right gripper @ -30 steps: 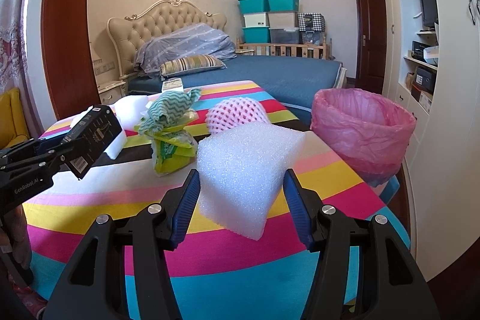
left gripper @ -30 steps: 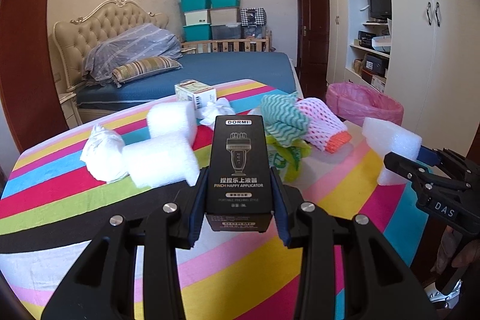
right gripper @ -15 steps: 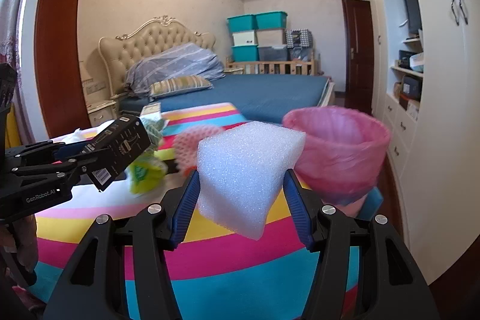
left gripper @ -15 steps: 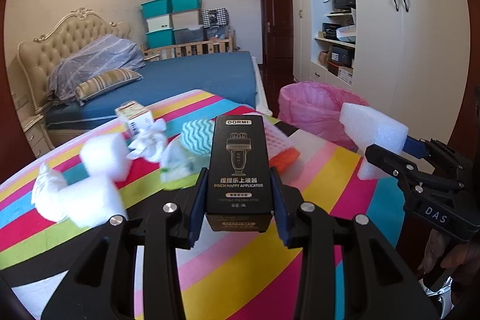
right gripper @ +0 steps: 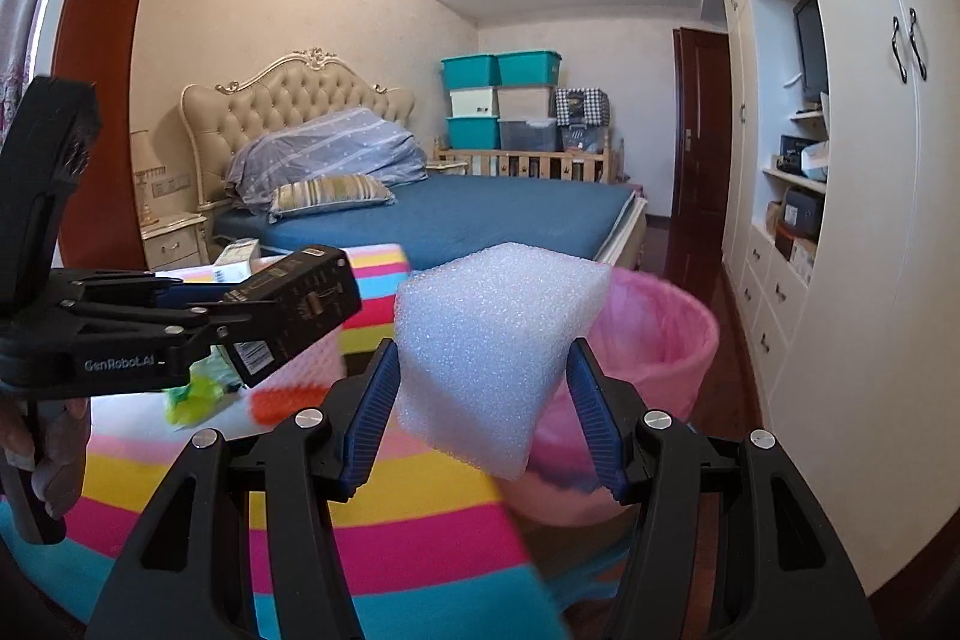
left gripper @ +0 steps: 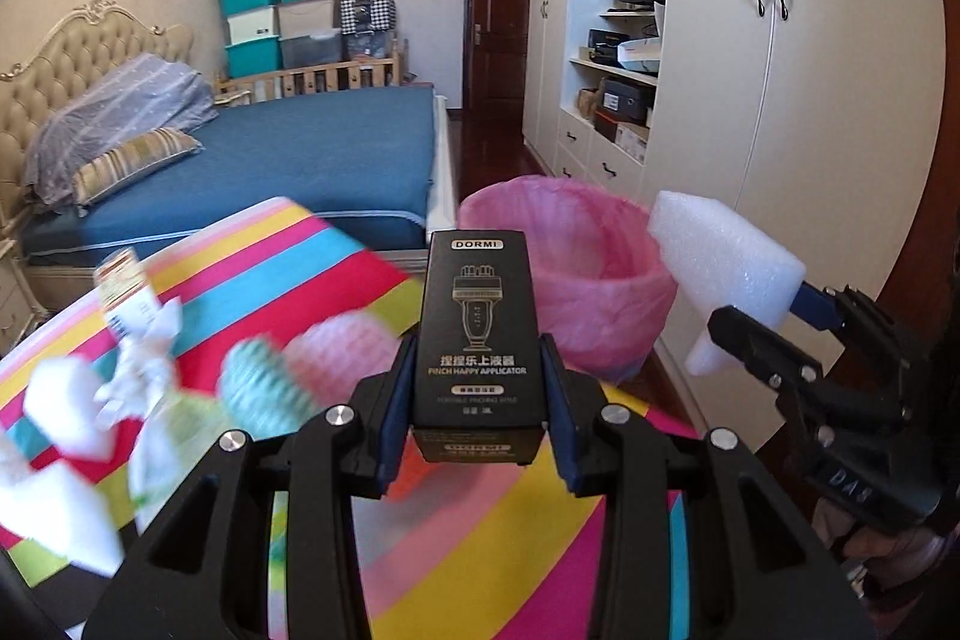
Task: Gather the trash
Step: 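Carry the black box and white foam block over the pink trash bin, then open both tools to drop the black box and foam block into the bin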
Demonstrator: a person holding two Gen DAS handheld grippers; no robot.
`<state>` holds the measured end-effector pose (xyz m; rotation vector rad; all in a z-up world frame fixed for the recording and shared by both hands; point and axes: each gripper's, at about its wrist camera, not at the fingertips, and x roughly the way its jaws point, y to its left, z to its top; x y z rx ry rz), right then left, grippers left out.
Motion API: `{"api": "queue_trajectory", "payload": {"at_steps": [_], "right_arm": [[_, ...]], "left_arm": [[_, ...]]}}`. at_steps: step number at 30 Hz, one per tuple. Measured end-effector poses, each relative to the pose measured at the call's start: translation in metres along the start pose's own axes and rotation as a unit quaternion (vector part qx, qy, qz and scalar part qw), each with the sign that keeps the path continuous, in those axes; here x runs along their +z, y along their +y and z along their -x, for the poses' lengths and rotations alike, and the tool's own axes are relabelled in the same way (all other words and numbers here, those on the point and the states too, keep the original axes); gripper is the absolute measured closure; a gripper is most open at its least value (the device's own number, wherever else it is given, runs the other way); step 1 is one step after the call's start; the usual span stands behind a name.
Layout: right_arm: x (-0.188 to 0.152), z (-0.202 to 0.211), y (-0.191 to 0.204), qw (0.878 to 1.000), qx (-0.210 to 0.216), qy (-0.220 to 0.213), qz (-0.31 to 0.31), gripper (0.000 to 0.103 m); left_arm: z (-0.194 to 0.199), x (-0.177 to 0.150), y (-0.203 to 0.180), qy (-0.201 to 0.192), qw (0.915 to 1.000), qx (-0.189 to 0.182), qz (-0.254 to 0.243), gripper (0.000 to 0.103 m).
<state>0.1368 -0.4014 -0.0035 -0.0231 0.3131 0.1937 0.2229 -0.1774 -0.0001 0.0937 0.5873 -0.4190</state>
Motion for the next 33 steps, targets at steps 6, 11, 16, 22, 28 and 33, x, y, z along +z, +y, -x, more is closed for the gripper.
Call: {"api": "queue_trajectory", "payload": {"at_steps": [6, 11, 16, 22, 28, 33], "right_arm": [[0.02, -0.022, -0.037, 1.0, -0.01, -0.017, -0.007, 0.048], [0.031, -0.05, -0.068, 1.0, -0.017, -0.016, -0.014, 0.048], [0.034, -0.08, -0.088, 1.0, -0.019, 0.001, -0.012, 0.047], [0.025, -0.112, -0.097, 1.0, -0.02, 0.012, -0.008, 0.023], [0.017, -0.099, -0.101, 0.999, -0.036, 0.003, -0.028, 0.019], [0.013, -0.069, -0.093, 0.998, -0.041, -0.002, -0.036, 0.018]], "left_arm": [[-0.034, 0.04, -0.018, -0.008, 0.9997, -0.021, -0.014, 0.065], [-0.07, 0.072, -0.024, -0.013, 0.9985, -0.051, -0.013, 0.065], [-0.1, 0.088, -0.026, -0.013, 0.998, -0.062, -0.008, 0.065], [-0.134, 0.1, -0.022, -0.001, 0.9974, -0.071, 0.015, 0.04], [-0.117, 0.094, -0.012, -0.02, 0.9993, -0.021, 0.023, 0.009], [-0.075, 0.083, -0.004, -0.041, 0.9989, 0.023, -0.002, 0.005]]}}
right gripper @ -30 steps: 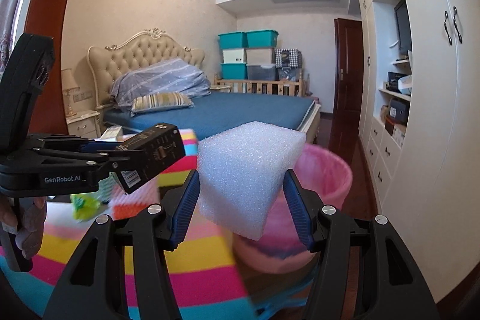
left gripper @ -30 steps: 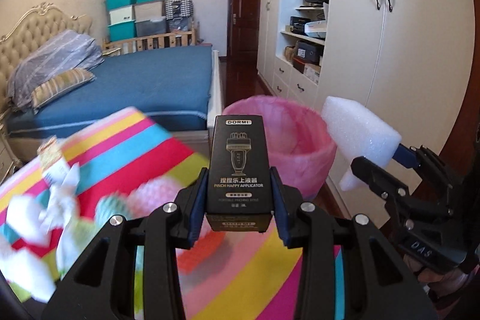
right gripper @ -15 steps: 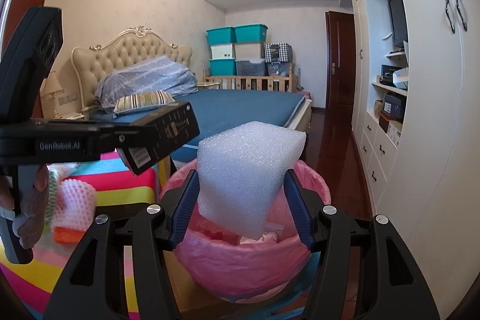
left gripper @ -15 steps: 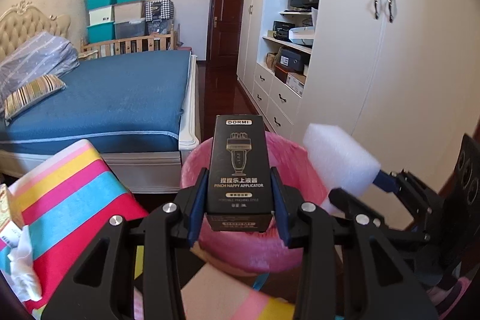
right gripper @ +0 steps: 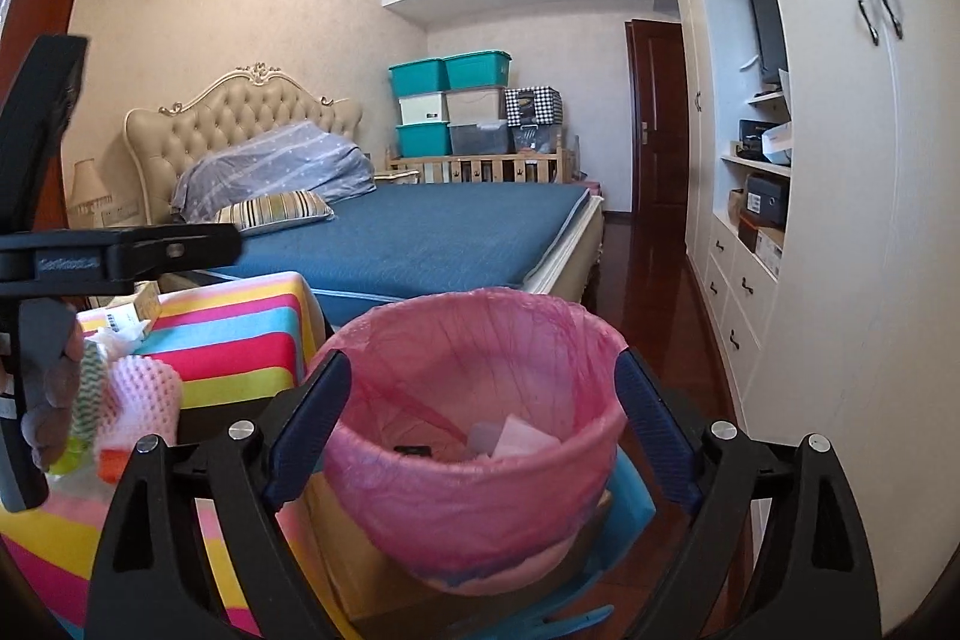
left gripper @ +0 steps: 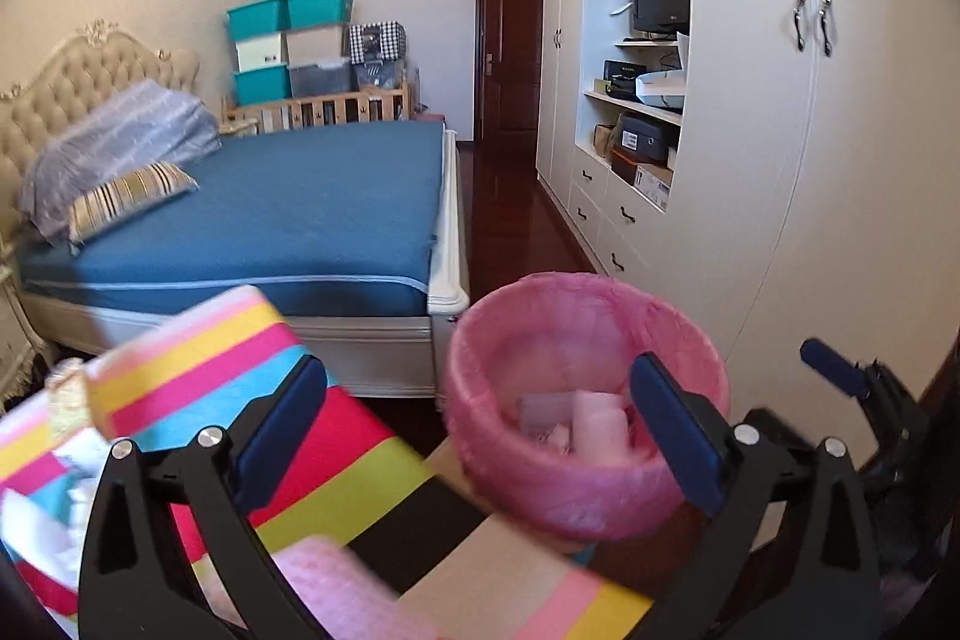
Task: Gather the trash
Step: 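Open both tools to drop the black box and foam block into the bin, then move both open tools back over the table items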
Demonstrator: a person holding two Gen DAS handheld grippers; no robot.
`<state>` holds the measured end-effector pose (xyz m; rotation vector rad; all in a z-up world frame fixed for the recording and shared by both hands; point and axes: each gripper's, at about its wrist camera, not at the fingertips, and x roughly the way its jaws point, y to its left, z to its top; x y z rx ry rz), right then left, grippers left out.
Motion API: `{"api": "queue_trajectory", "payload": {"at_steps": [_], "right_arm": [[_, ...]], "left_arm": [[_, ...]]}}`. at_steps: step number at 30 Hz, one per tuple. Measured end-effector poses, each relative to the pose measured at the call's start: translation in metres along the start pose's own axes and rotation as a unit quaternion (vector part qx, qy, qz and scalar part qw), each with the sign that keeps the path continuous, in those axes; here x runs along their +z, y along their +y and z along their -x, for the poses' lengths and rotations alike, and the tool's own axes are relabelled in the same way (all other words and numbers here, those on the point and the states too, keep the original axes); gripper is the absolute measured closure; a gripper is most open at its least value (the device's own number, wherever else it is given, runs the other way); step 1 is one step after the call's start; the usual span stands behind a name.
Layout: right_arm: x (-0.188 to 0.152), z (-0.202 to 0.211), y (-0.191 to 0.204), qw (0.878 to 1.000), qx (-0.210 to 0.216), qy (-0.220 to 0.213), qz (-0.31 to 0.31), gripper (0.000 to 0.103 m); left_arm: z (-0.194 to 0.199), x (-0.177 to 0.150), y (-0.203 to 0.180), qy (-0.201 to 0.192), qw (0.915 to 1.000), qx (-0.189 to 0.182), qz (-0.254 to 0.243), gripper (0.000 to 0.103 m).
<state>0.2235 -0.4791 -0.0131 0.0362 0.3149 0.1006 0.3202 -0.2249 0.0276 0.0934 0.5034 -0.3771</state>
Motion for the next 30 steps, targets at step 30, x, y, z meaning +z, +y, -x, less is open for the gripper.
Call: {"api": "queue_trajectory", "payload": {"at_steps": [30], "right_arm": [[-0.025, 0.049, 0.115, 0.995, 0.055, 0.078, 0.014, 0.018]], "left_arm": [[0.23, -0.164, 0.167, -0.011, 0.9742, 0.223, 0.034, 0.005]]}}
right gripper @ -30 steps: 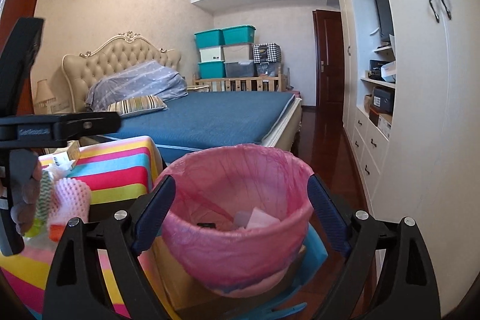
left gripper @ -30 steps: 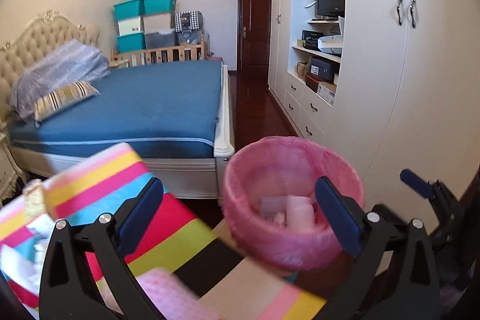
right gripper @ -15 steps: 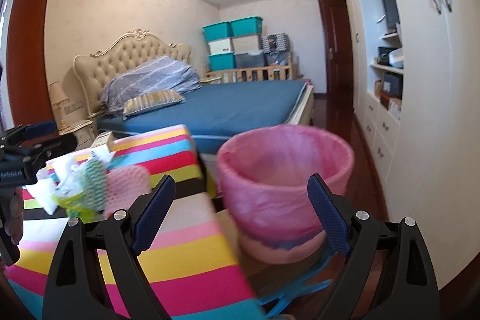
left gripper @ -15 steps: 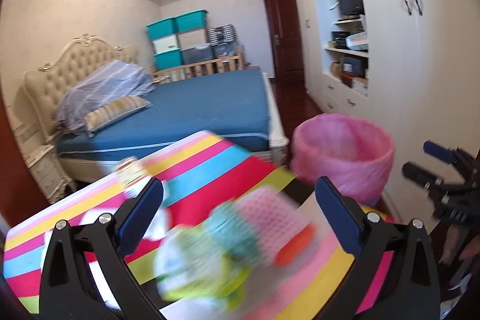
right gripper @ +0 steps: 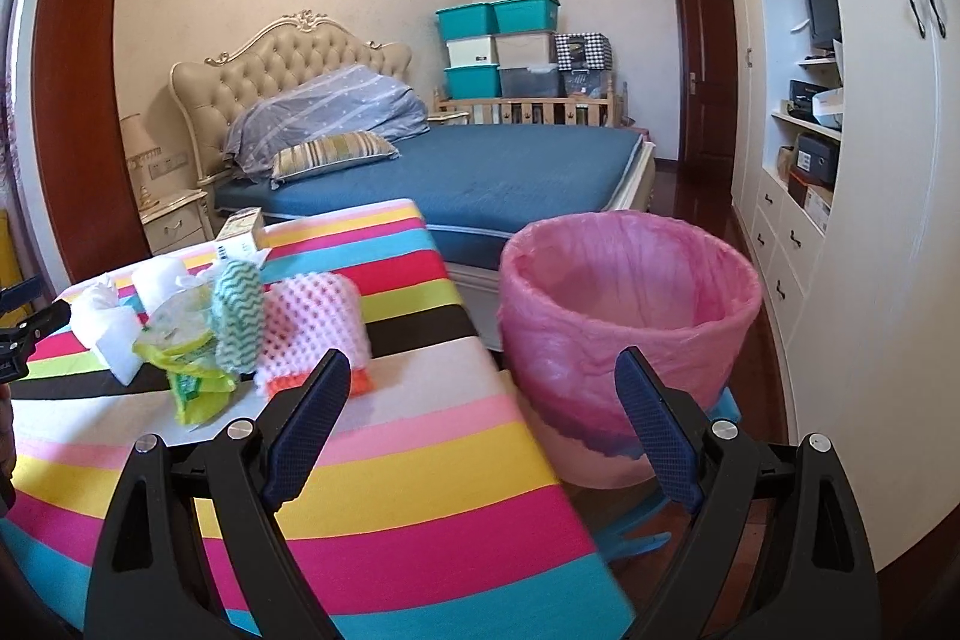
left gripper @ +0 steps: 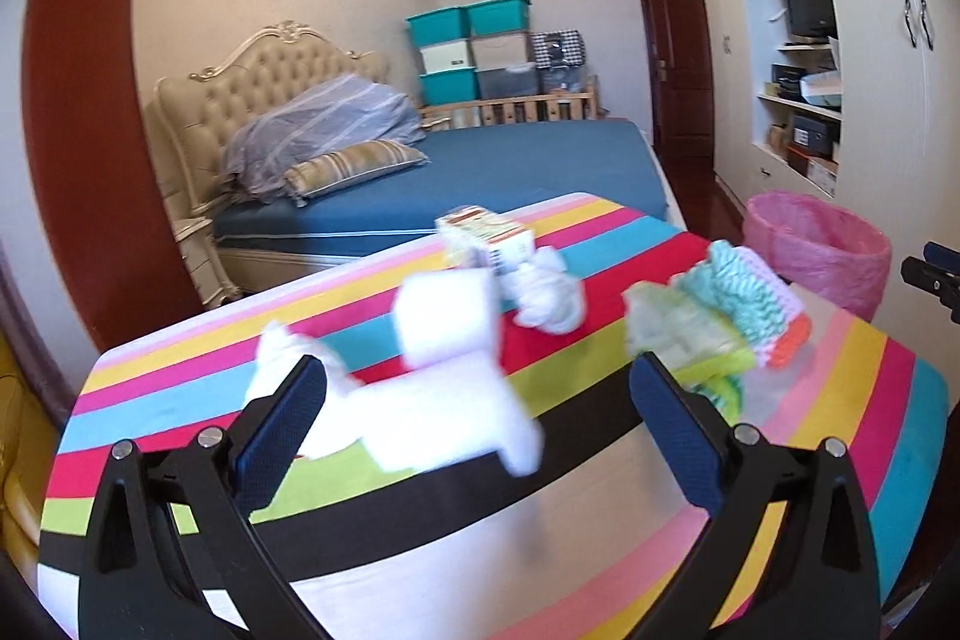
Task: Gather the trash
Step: 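Move both open tools back over the table items, then grasp the green zigzag cloth with the right tool while the left tool grasps the white L-shaped foam block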
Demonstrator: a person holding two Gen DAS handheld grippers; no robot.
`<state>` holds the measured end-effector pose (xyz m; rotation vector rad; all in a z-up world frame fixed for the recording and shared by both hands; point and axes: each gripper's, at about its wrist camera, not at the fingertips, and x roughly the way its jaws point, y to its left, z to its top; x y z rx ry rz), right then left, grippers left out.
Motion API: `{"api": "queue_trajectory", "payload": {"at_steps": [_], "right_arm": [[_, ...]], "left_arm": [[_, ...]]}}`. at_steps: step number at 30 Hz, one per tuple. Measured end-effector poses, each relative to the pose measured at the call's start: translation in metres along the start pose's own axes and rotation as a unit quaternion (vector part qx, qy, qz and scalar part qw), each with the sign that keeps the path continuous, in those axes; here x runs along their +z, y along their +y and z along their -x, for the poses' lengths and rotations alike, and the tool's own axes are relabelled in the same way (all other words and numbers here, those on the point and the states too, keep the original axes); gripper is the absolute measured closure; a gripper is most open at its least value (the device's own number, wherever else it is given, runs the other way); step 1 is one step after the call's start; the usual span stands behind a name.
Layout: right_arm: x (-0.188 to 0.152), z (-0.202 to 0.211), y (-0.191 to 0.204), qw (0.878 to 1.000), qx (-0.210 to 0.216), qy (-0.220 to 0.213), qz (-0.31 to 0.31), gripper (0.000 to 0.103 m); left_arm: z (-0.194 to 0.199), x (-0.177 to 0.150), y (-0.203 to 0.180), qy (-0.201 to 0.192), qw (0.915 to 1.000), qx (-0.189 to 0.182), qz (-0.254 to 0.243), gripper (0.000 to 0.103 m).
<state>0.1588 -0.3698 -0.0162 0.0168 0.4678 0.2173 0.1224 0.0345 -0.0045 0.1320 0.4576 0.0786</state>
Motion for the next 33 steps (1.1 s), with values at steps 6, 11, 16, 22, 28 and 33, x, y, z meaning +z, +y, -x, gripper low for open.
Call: {"api": "queue_trajectory", "payload": {"at_steps": [6, 11, 16, 22, 28, 33], "right_arm": [[-0.006, -0.01, 0.04, 0.999, 0.026, 0.017, 0.029, 0.018], [-0.003, -0.014, 0.076, 0.997, 0.048, 0.021, 0.055, 0.018], [-0.002, -0.018, 0.101, 0.995, 0.055, 0.025, 0.074, 0.018], [-0.006, -0.028, 0.111, 0.997, 0.047, 0.025, 0.059, 0.018], [0.003, -0.046, 0.125, 0.996, 0.051, 0.052, 0.057, 0.018], [0.026, -0.055, 0.138, 0.997, 0.046, 0.034, 0.056, 0.018]], "left_arm": [[0.011, -0.017, 0.019, 0.005, 0.9997, 0.025, -0.004, 0.005], [0.01, -0.029, 0.021, 0.015, 0.9996, 0.024, -0.005, 0.005], [0.007, -0.035, 0.023, 0.027, 0.9995, 0.016, 0.001, 0.005], [-0.001, -0.034, 0.026, 0.041, 0.9987, 0.026, 0.015, 0.005], [-0.01, -0.037, 0.046, 0.064, 0.9945, 0.044, 0.07, 0.005], [-0.007, -0.04, 0.062, 0.052, 0.992, 0.025, 0.112, 0.005]]}}
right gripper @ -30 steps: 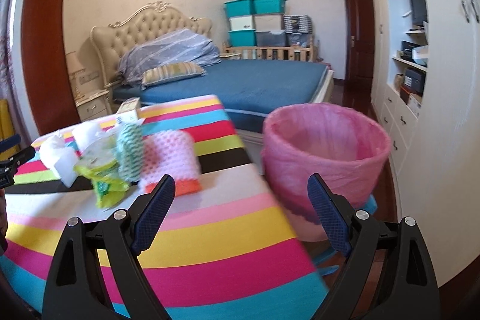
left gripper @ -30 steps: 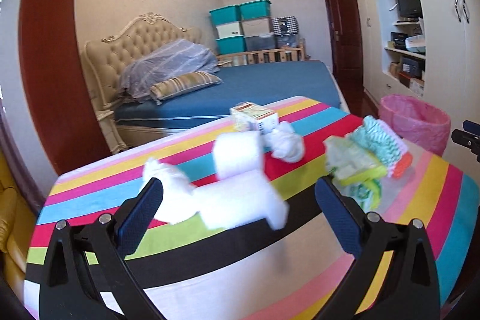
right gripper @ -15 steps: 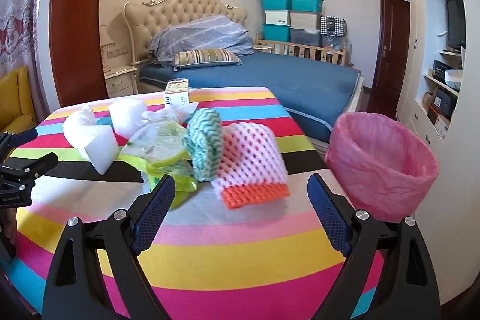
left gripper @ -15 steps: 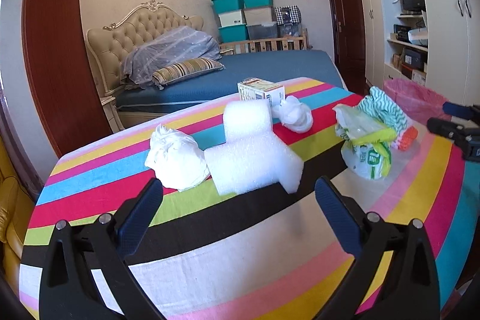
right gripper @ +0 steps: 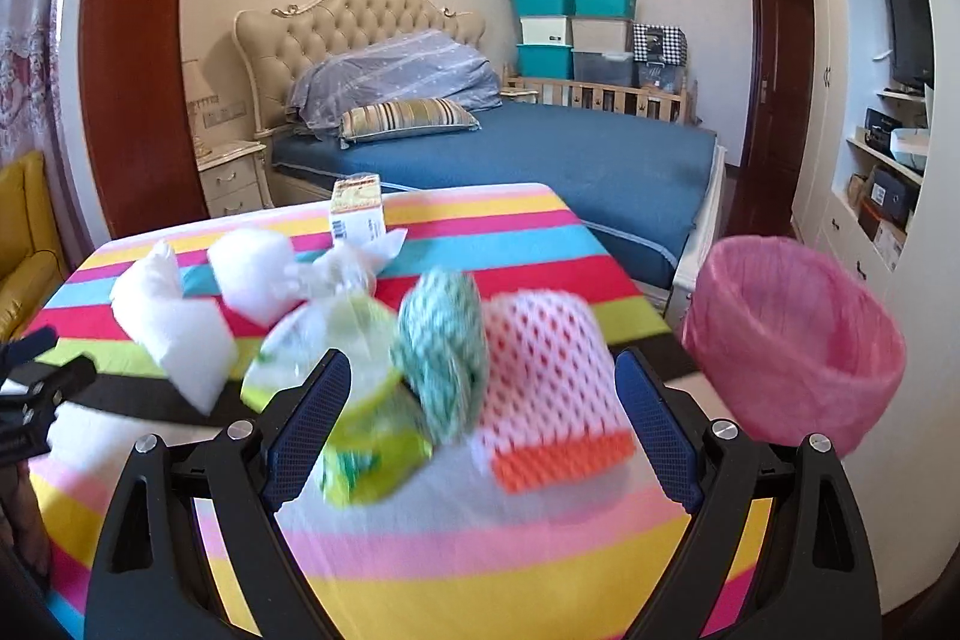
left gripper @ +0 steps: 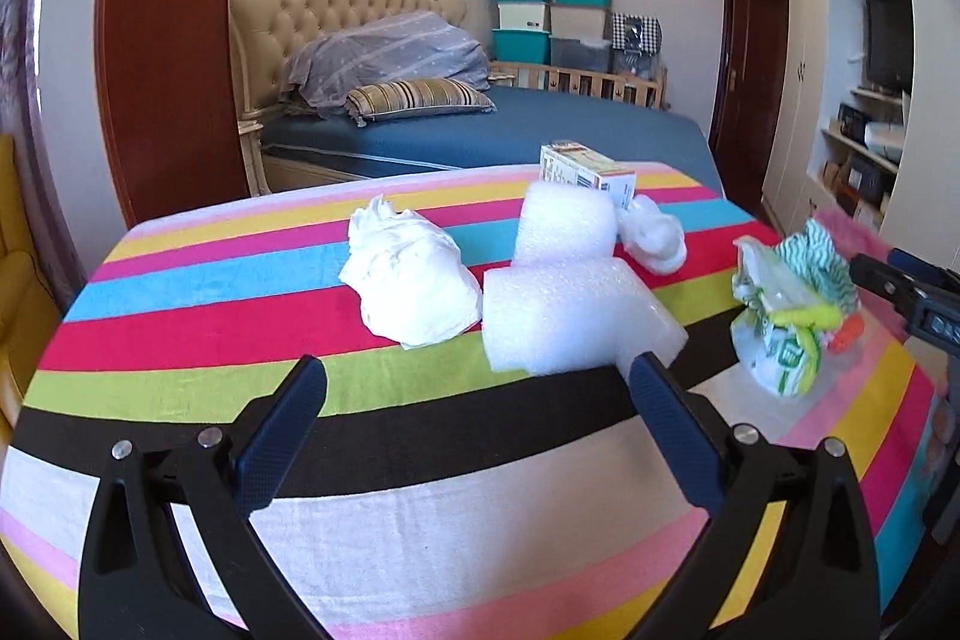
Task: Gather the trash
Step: 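Grasp the green zigzag cloth with the right tool while the left tool grasps the white L-shaped foam block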
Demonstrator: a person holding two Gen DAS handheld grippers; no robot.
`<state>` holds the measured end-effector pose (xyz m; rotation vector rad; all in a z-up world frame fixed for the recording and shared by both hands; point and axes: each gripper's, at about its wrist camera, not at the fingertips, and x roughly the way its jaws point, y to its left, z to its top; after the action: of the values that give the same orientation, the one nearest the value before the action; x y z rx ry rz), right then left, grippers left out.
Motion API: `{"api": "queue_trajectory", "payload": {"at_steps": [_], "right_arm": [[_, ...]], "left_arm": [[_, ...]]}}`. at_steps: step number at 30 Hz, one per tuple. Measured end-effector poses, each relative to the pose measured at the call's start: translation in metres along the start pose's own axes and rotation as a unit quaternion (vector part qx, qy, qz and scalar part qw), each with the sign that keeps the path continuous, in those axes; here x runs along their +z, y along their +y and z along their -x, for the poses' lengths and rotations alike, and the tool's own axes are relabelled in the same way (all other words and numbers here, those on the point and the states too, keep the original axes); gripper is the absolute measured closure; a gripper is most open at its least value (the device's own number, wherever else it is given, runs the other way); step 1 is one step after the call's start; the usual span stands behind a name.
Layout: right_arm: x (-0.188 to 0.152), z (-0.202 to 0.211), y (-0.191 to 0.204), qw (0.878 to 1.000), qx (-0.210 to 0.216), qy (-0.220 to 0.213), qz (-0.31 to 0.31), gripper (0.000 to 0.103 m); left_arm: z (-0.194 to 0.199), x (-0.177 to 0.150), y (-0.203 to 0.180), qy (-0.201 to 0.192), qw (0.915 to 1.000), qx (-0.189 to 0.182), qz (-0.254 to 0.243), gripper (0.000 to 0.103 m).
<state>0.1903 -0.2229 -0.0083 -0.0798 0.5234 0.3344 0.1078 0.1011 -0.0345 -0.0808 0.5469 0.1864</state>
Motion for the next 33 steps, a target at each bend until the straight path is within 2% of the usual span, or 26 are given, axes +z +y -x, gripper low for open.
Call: {"api": "queue_trajectory", "payload": {"at_steps": [3, 6, 9, 10, 11, 20, 26, 29, 33], "right_arm": [[0.011, -0.018, 0.006, 1.0, 0.0, 0.019, 0.007, 0.019], [0.013, -0.038, 0.012, 0.999, -0.001, 0.043, 0.015, 0.03], [0.009, -0.05, 0.017, 0.998, 0.007, 0.065, 0.013, 0.048], [0.004, -0.049, 0.018, 0.998, 0.014, 0.066, 0.012, 0.065], [0.002, -0.045, 0.019, 0.998, 0.023, 0.062, 0.011, 0.075], [-0.021, 0.013, 0.02, 0.998, 0.061, 0.005, 0.009, 0.078], [-0.04, 0.023, 0.023, 0.998, 0.067, 0.006, 0.012, 0.078], [-0.042, 0.022, 0.018, 0.998, 0.064, 0.002, -0.007, 0.078], [-0.043, 0.023, 0.008, 0.998, 0.059, 0.001, -0.019, 0.078]], "left_arm": [[0.004, 0.0, -0.004, -0.012, 0.9998, -0.014, -0.004, 0.005], [0.009, -0.001, -0.014, -0.024, 0.999, -0.028, -0.025, 0.005], [0.009, 0.0, -0.019, -0.027, 0.9987, -0.029, -0.034, 0.005], [0.01, 0.0, -0.019, -0.027, 0.9987, -0.031, -0.032, 0.005], [0.01, 0.0, -0.018, -0.026, 0.9987, -0.034, -0.029, 0.005], [0.003, 0.0, 0.003, -0.002, 0.9979, -0.054, 0.035, 0.005], [-0.002, -0.001, -0.006, 0.023, 0.9974, -0.057, 0.037, 0.005], [-0.009, -0.001, -0.023, 0.041, 0.9971, -0.06, 0.022, 0.005], [-0.024, 0.004, -0.051, 0.06, 0.9977, -0.031, -0.013, 0.005]]}}
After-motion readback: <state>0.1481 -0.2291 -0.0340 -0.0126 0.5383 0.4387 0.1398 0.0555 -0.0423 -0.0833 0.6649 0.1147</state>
